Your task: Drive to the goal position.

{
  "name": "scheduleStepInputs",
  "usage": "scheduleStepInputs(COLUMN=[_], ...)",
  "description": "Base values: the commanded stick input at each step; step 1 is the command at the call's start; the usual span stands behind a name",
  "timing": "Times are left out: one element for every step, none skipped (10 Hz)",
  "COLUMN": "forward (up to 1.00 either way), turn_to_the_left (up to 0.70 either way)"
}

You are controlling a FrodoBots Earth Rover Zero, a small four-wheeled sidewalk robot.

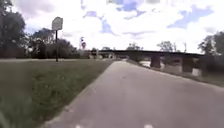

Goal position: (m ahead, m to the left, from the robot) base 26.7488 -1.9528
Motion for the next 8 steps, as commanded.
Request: scheduleStepInputs(forward=[1.00,1.00,1.00,1.00,1.00,1.00,1.00,1.00], turn_to_the_left=[0.00,0.00,0.00,0.00,0.00,0.00,0.00,0.00])
